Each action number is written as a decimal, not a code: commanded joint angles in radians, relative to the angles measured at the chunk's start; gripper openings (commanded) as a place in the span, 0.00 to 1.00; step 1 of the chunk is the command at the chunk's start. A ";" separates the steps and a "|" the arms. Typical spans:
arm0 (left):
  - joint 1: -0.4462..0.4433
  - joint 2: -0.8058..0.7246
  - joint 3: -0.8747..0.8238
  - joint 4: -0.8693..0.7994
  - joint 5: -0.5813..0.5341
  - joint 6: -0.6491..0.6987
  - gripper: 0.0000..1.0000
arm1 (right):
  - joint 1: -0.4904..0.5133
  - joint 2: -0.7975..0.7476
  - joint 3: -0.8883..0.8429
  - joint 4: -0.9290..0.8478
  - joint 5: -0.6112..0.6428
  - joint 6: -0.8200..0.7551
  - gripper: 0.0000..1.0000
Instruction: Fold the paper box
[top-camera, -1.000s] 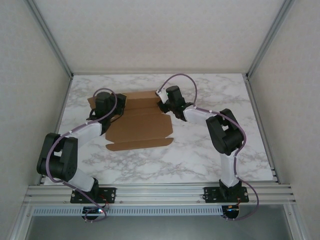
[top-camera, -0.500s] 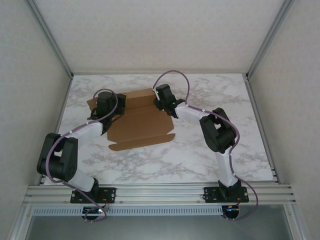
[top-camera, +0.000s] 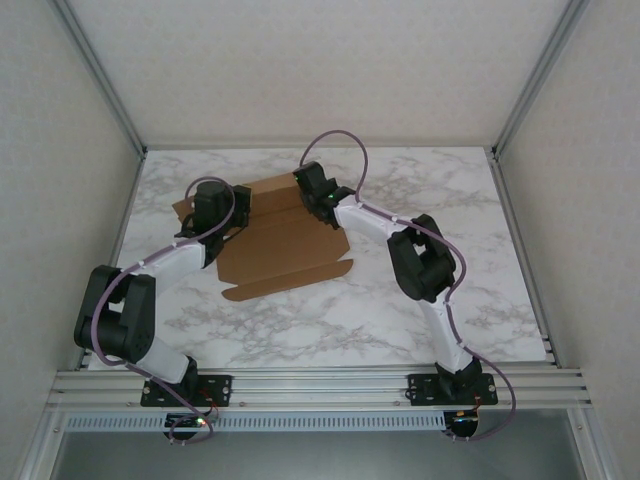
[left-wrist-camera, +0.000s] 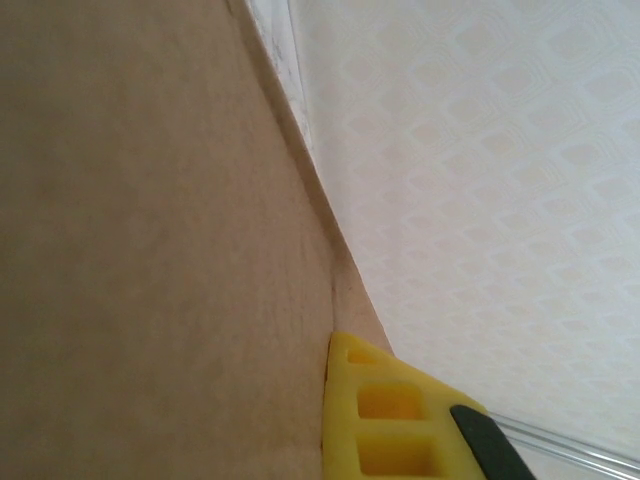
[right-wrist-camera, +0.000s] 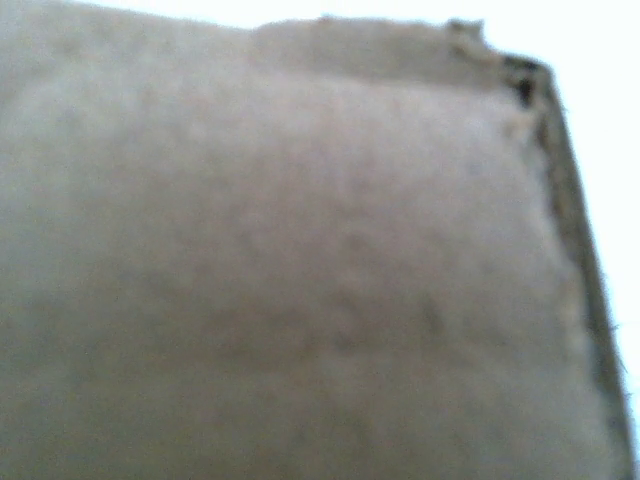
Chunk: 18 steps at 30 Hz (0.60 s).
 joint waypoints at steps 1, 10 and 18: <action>-0.033 0.030 -0.014 -0.173 0.104 0.003 0.00 | -0.019 0.052 0.025 -0.093 0.180 0.032 0.03; -0.032 0.032 -0.016 -0.169 0.107 -0.004 0.00 | -0.020 0.075 0.083 -0.186 0.171 0.156 0.05; -0.033 0.013 -0.005 -0.183 0.136 0.058 0.12 | -0.049 -0.028 -0.088 -0.052 0.064 0.165 0.18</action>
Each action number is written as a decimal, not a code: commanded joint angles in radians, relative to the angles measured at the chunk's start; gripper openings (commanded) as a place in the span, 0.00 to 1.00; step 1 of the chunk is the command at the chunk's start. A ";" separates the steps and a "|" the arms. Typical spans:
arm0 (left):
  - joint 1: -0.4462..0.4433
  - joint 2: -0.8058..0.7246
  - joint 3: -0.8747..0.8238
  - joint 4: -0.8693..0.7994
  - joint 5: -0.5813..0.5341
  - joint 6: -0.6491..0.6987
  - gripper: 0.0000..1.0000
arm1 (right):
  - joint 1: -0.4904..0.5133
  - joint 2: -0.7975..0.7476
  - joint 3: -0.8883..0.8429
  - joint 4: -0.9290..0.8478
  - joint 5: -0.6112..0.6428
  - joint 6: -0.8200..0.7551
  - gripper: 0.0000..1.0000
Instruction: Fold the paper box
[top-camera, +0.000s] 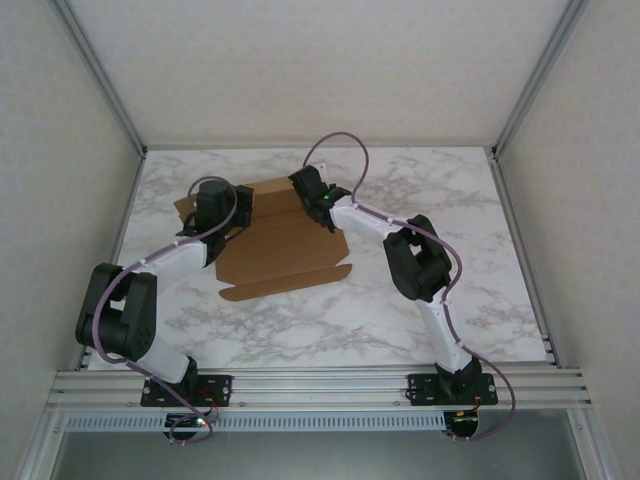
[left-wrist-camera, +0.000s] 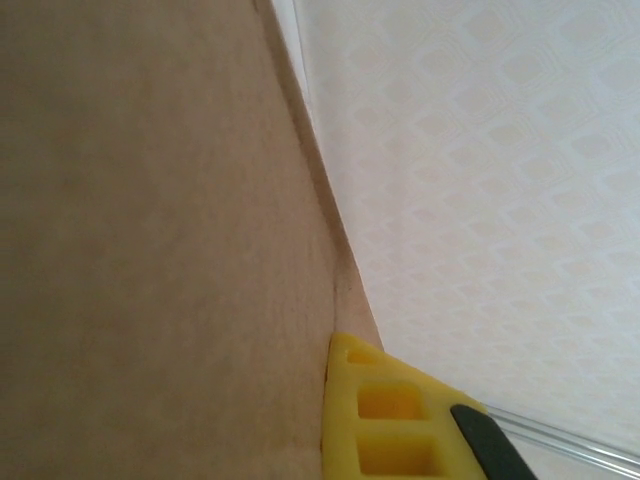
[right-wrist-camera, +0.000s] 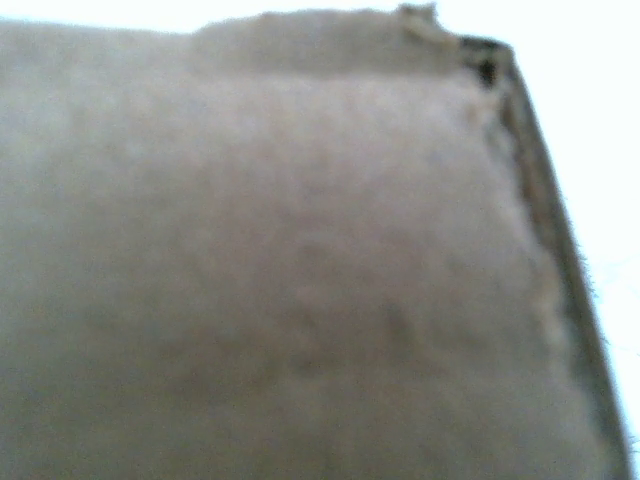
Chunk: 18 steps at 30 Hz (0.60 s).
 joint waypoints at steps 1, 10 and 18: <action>-0.021 0.004 -0.007 -0.181 0.128 0.072 0.17 | -0.064 -0.041 -0.091 -0.006 0.019 0.012 0.18; -0.020 -0.130 -0.004 -0.293 0.144 0.312 0.57 | -0.099 -0.174 -0.293 0.090 0.040 0.001 0.18; -0.023 -0.270 0.088 -0.555 0.128 0.613 0.57 | -0.130 -0.290 -0.443 0.138 0.040 -0.026 0.19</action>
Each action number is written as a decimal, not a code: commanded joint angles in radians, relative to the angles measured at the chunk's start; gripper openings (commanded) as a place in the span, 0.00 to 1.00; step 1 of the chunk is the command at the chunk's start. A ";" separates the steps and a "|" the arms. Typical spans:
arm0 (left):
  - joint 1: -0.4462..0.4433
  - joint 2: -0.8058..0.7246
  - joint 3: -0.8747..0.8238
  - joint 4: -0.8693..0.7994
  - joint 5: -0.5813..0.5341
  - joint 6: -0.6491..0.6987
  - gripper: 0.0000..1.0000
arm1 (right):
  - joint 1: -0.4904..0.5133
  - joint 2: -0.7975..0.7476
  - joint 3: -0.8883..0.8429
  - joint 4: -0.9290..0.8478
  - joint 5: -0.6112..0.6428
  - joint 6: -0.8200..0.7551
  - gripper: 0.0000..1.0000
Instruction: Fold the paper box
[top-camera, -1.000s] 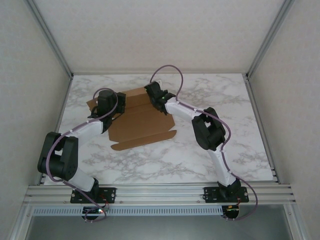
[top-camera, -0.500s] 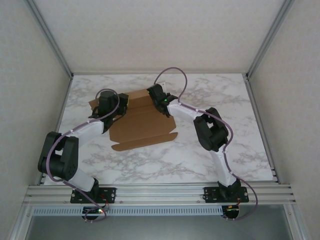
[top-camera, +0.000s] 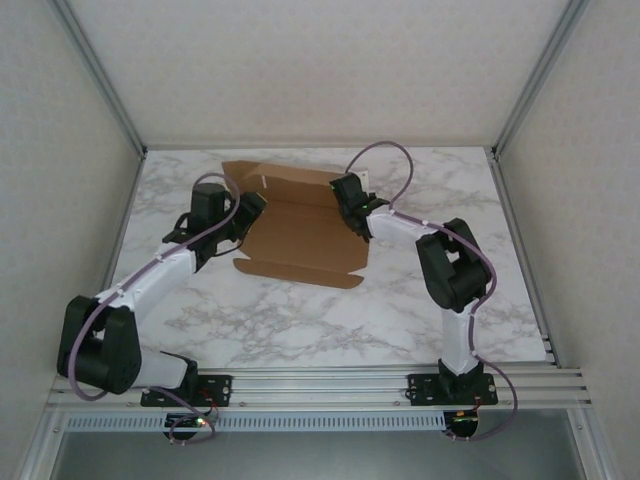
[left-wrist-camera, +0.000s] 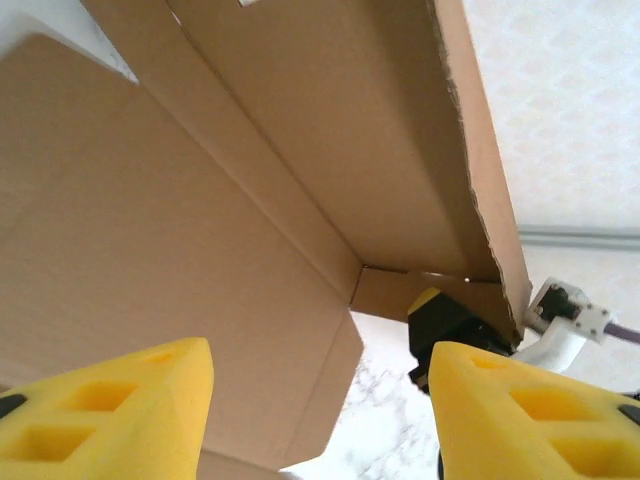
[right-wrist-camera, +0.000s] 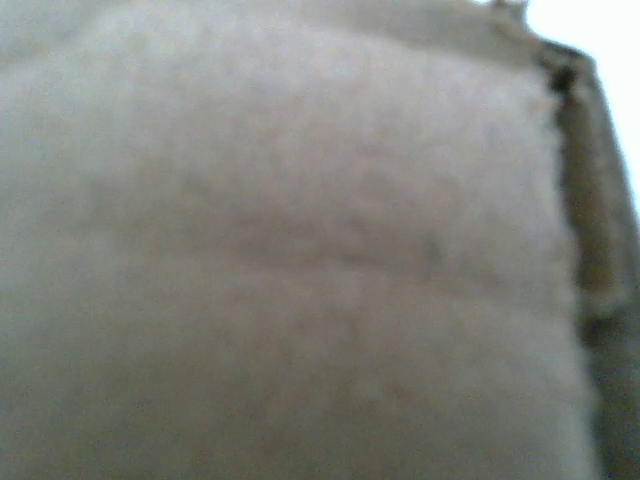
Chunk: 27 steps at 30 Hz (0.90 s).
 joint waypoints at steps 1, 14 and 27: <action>-0.003 -0.088 0.059 -0.167 -0.039 0.182 0.57 | -0.003 -0.055 -0.070 0.008 0.034 -0.031 0.21; 0.018 -0.039 0.260 -0.235 -0.150 0.329 0.57 | -0.054 -0.188 -0.262 0.214 -0.204 -0.206 0.15; -0.011 0.045 0.271 -0.258 0.014 0.307 0.57 | -0.068 -0.235 -0.324 0.246 -0.376 -0.225 0.13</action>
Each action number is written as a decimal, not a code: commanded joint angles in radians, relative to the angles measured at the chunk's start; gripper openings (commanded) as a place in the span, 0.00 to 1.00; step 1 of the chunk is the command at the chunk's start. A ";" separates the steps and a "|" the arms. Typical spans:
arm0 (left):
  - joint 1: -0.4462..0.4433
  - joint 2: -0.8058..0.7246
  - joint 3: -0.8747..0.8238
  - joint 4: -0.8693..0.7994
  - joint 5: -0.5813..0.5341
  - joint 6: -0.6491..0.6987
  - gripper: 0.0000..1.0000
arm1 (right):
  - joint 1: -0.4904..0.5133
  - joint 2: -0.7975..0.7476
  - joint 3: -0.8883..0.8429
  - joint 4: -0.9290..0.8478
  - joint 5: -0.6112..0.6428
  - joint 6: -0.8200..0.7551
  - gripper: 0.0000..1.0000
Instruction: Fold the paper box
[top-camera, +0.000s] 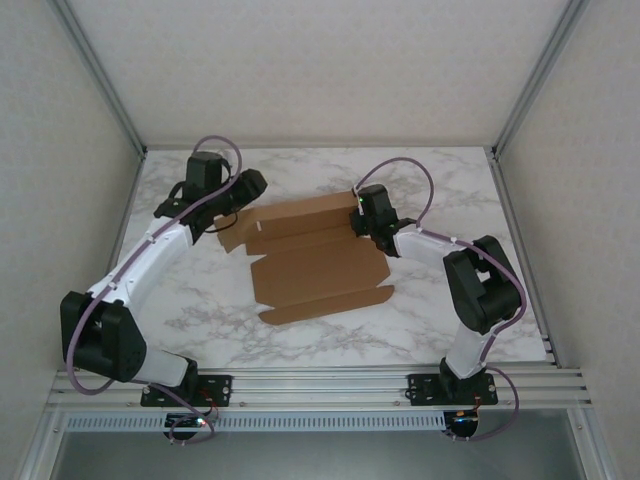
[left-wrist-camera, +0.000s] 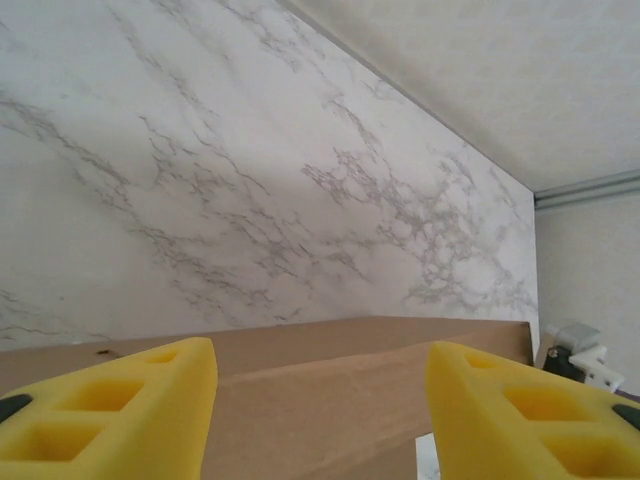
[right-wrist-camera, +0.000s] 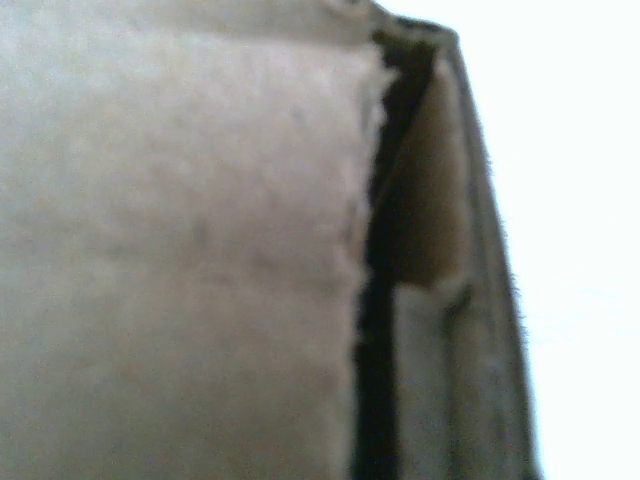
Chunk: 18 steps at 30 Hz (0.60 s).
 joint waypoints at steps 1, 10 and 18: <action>-0.012 -0.042 -0.041 -0.029 0.034 0.023 0.57 | -0.002 -0.018 -0.015 0.015 -0.022 -0.003 0.13; -0.013 -0.134 -0.126 -0.063 0.027 0.043 0.57 | 0.002 0.006 -0.031 0.005 0.037 0.045 0.11; -0.023 -0.135 -0.225 0.007 0.055 0.021 0.56 | 0.013 0.020 -0.038 0.002 0.055 0.058 0.11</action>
